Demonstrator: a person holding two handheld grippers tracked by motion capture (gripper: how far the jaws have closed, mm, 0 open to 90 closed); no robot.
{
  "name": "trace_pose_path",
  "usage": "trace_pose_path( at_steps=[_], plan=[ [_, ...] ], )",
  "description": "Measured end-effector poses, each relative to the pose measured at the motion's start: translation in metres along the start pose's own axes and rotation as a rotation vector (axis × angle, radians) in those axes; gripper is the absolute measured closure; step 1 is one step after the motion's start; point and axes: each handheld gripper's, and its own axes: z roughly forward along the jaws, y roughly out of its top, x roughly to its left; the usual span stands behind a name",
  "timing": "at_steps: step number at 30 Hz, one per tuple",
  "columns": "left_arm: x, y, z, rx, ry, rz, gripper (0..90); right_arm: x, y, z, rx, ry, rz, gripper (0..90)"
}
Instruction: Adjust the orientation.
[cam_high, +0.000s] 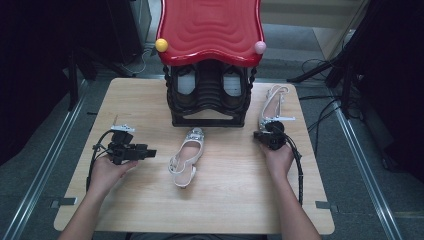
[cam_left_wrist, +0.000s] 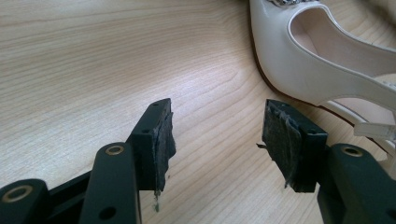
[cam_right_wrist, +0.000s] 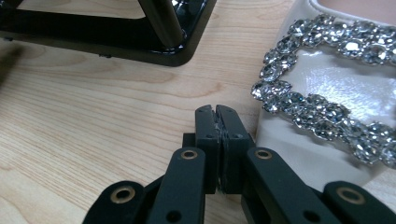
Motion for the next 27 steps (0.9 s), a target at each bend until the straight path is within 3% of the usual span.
trace_pose_path(
  at_steps=[16,23,27],
  plan=[
    [0.001,0.007,0.006,0.013,-0.007,0.007,43.0,-0.013,-0.006,-0.014,-0.028,-0.013,0.042,89.1],
    [0.001,0.009,0.009,0.006,-0.009,0.006,43.0,-0.026,-0.009,-0.024,-0.035,-0.054,0.069,89.1],
    [0.001,0.009,0.009,0.008,-0.011,0.004,43.0,-0.031,-0.010,-0.028,-0.031,-0.083,0.061,89.1]
  ],
)
